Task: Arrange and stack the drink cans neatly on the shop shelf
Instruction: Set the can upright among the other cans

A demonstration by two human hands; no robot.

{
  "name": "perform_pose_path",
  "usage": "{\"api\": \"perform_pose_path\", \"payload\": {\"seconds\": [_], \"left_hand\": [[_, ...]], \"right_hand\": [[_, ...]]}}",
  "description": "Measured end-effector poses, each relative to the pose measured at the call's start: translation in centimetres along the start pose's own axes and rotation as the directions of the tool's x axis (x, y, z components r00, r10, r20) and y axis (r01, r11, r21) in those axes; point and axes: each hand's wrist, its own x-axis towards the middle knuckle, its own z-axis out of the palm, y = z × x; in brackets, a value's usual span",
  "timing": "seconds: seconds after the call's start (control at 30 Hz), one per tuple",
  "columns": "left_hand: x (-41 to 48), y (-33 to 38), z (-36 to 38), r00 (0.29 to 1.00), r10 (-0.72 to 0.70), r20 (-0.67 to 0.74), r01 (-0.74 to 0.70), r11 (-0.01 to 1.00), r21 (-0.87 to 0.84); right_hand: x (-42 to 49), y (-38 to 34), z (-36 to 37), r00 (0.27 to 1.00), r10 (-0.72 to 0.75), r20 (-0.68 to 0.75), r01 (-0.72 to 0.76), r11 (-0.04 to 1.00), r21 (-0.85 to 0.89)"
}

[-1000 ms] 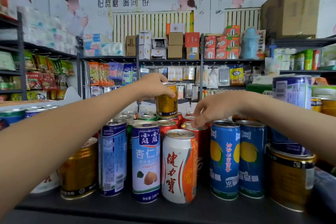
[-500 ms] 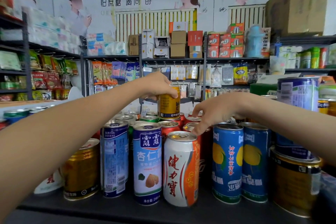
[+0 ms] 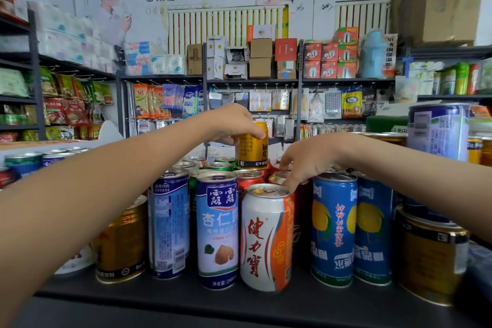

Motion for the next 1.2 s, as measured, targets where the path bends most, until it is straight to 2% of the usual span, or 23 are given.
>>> {"api": "perform_pose_path", "payload": {"seconds": [0.27,0.37,0.57,0.77,0.93,1.07,1.13,1.2], "left_hand": [[-0.7,0.4,0.1,0.999,-0.030,0.021,0.031,0.999,-0.040],[-1.5,0.4,-0.1,0.999,-0.031,0.027,0.032,0.999,-0.029],[-2.9,1.0,-0.8,0.999,0.017,0.037,-0.017,1.000,0.002],[-4.4,1.8,-1.3,0.988,0.128,-0.090,-0.139,0.982,-0.130],[-6.6,2.4,-1.5,0.963,0.266,-0.052,-0.271,0.942,-0.196],[-8.1,2.5,-1.1,0.937,0.348,-0.033,-0.349,0.928,-0.133],[-8.9,2.4,-1.1,0.941,0.332,-0.063,-0.335,0.895,-0.294],[-9.4,2.3,-1.4,0.958,0.283,-0.049,-0.261,0.784,-0.564]], "right_hand": [[0.4,0.6,0.0,0.999,0.000,-0.044,0.004,0.994,0.110],[-0.3,0.5,-0.5,0.998,0.003,-0.058,0.009,0.980,0.201],[-2.4,0.6,-2.5,0.979,0.019,-0.203,0.057,0.930,0.364],[-5.3,1.4,-4.3,0.907,0.045,-0.419,0.170,0.871,0.461],[-7.4,1.9,-5.0,0.821,0.110,-0.561,0.278,0.780,0.560],[-9.0,1.9,-5.1,0.738,0.192,-0.647,0.399,0.649,0.647],[-9.9,1.6,-4.9,0.737,0.214,-0.641,0.497,0.472,0.728],[-10.8,1.3,-4.7,0.752,0.199,-0.629,0.583,0.244,0.775]]}}
